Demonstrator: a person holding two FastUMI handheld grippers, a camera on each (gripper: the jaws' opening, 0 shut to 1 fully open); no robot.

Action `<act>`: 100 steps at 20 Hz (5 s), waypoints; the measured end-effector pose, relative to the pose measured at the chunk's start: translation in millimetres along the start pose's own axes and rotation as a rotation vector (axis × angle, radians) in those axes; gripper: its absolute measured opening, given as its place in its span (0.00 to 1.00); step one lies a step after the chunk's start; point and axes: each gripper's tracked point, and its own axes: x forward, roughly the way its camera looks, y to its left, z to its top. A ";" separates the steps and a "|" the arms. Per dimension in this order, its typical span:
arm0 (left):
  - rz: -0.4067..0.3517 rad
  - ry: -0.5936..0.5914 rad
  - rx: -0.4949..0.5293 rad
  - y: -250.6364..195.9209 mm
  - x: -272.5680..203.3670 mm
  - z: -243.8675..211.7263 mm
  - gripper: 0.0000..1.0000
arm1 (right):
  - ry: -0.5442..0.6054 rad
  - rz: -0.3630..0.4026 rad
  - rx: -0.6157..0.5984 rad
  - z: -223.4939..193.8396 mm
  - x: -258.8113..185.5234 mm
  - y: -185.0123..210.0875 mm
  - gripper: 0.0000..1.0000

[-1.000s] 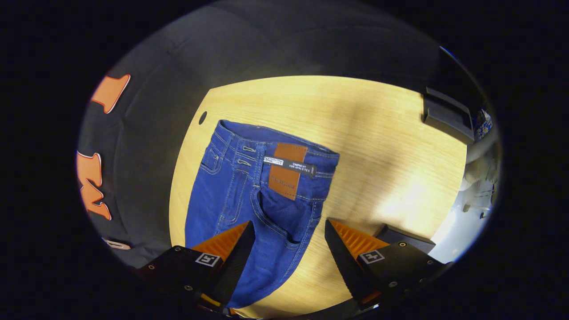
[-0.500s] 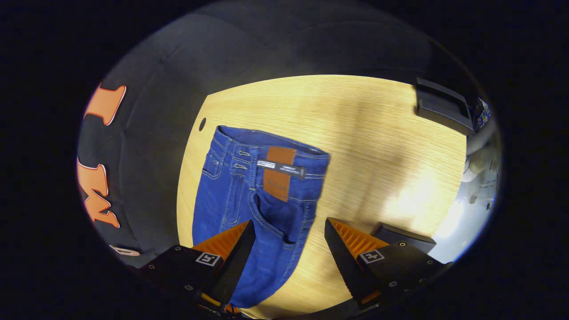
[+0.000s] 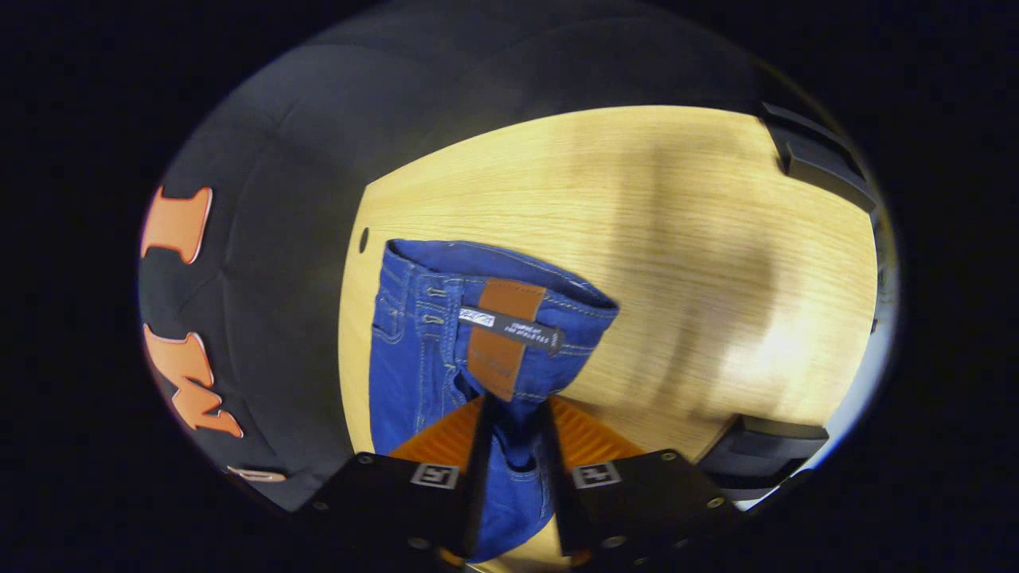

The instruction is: Grasp the waist and the cuffs of the jeans and fold them to make the two legs overlap; first hold the waist and fold one-third of the jeans toward the cuffs, then hold the cuffs and fold the remaining one-third in the same direction to finish folding.

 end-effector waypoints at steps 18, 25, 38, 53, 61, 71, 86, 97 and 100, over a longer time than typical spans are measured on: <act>0.091 0.120 0.042 -39.8 -35.3 29.7 0.02 | -0.042 -0.023 0.046 11.9 -49.8 77.1 0.07; 0.135 0.235 0.112 -73.7 0.1 47.1 0.02 | -0.096 -0.044 0.031 8.8 -51.9 137.9 0.06; 0.276 0.263 0.199 -102.8 78.0 62.1 0.02 | 0.046 -0.063 0.000 26.6 36.3 201.7 0.06; 0.273 0.207 0.433 -144.9 164.4 87.0 0.23 | 0.146 -0.098 0.148 34.1 83.0 223.3 0.06; 0.115 -0.023 0.603 -215.9 145.2 112.2 0.72 | 0.024 0.167 0.071 66.2 44.7 281.8 0.23; -0.146 -0.327 0.903 -347.5 35.0 74.5 0.98 | -0.085 -0.035 -0.317 71.0 23.4 200.7 0.94; -0.318 -0.673 1.096 -438.5 -113.0 17.5 0.97 | -0.060 -0.152 -0.330 91.7 81.4 130.7 0.98; -0.320 -0.585 1.081 -434.1 -105.3 -40.3 0.96 | -0.134 -0.038 -0.319 112.1 94.2 134.8 0.38; -0.317 -0.579 1.088 -433.3 -108.6 -44.9 0.95 | -0.179 -0.018 -0.352 109.8 85.2 146.0 0.21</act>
